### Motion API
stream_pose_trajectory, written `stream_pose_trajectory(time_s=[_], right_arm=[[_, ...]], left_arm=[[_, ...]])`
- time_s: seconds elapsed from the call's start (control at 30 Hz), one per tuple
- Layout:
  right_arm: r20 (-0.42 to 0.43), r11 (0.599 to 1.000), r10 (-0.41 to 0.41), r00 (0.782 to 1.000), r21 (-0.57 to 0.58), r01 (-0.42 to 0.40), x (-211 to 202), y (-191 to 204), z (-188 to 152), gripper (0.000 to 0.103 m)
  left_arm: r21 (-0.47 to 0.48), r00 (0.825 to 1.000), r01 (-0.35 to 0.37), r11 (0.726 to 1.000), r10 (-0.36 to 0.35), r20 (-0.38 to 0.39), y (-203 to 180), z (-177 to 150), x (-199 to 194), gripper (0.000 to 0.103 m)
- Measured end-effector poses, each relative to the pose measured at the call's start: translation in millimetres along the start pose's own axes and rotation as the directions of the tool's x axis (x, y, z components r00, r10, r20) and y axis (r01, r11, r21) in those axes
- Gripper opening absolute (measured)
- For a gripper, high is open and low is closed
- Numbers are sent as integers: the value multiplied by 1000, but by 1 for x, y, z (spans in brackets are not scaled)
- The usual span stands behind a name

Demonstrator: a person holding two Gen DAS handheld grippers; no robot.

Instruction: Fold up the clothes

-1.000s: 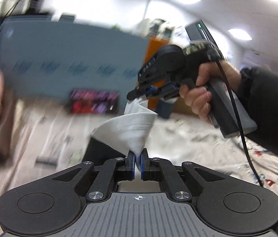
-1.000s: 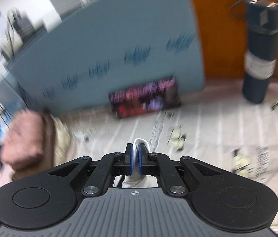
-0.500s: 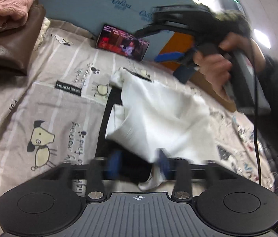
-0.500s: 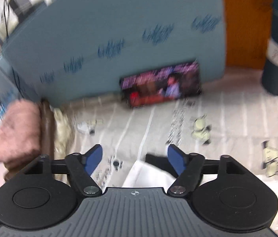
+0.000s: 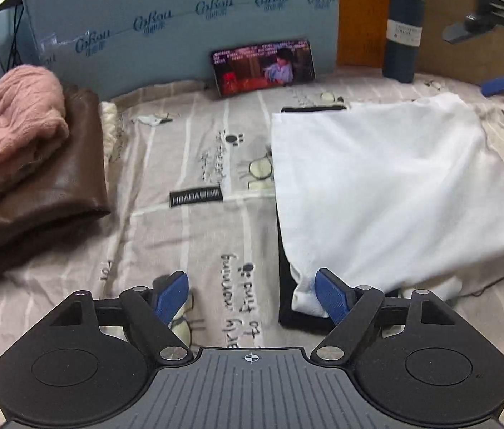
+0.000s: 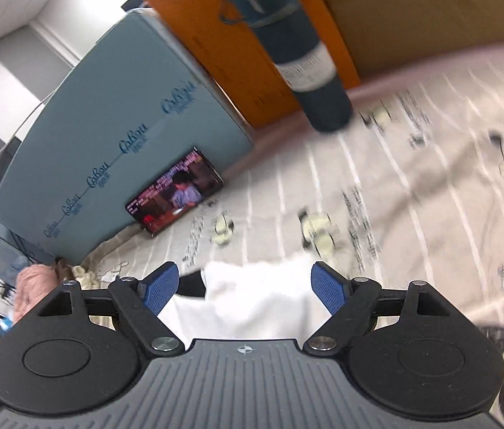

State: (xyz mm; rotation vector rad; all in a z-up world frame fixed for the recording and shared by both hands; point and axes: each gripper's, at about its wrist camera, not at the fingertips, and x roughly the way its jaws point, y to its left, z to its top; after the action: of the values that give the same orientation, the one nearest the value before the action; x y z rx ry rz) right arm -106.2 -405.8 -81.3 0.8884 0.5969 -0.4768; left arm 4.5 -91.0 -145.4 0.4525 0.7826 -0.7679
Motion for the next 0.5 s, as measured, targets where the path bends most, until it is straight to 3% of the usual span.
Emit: stream_pose_trajectory(time_s=[0.2,0.3,0.43,0.5], right_arm=[[-68,992,105,992,75,-100,1,-19,-13,80],[-105,994,103,989,47,-98,11,-21,-17,82],[-103,997,-72,992,-2,72,23,-23,-23,79],[-54,999,-23,998,27,24,13,-30,-24,80]], left_arm=[[-110,1000,-19,994,20,4,6,11,-9,82],[-233,995,81,969,-91,-35,13,14,-13,83],[-374,963,187,908,-245,-113,19,6,-13,83],[-423,946,220,879,-297,-126,21,0,-15,83]])
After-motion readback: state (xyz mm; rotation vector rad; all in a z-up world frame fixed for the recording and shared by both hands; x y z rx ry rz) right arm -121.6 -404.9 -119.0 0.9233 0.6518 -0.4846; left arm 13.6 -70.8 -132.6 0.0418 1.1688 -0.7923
